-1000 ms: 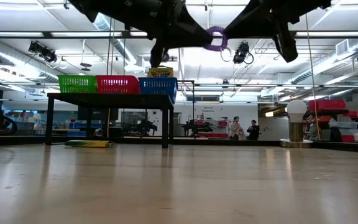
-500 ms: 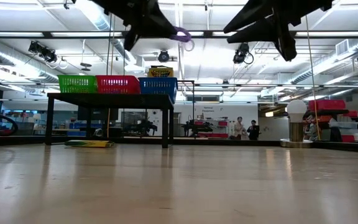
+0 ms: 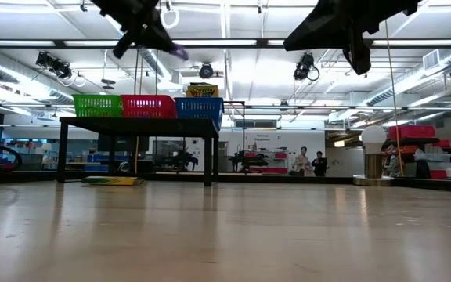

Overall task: Pick & Place Office Desk Supplies
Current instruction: Put the violet spring rubber band into the red bin on the shelf, then put the small box of crayons into the blue bin on the shelf

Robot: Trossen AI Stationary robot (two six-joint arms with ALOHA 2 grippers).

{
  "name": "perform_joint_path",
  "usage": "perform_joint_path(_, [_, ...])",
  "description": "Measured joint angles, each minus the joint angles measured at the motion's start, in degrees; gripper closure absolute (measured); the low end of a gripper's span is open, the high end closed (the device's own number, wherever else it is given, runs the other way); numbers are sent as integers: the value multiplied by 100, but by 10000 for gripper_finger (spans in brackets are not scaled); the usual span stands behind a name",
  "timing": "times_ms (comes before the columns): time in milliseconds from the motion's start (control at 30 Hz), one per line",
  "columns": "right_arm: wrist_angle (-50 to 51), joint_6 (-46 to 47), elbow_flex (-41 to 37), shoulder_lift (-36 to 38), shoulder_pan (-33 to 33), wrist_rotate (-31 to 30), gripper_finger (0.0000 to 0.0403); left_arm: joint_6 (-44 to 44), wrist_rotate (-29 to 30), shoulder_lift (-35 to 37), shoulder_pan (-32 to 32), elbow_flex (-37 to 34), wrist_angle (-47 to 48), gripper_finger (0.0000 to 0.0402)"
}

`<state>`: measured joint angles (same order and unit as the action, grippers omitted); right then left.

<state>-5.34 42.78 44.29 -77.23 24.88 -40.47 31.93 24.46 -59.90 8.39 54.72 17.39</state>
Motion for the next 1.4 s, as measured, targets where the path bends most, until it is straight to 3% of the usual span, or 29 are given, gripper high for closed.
perform_joint_path(200, [4,-70,0,0,-1,27,394,369,-164,233,650,0,765,385])
perform_joint_path(400, [2,-154,0,0,-139,314,399,521,-788,122,1451,-2,1200,384])
perform_joint_path(633, [2,-163,0,0,-199,370,399,104,-1118,-40,2389,-2,1391,384])
perform_joint_path(833, [2,-160,0,0,-199,374,398,-264,-1798,-347,2956,-2,1408,380])
perform_joint_path(1400, [2,-14,0,0,-200,387,399,-1035,-1895,-89,3026,-2,1753,219])
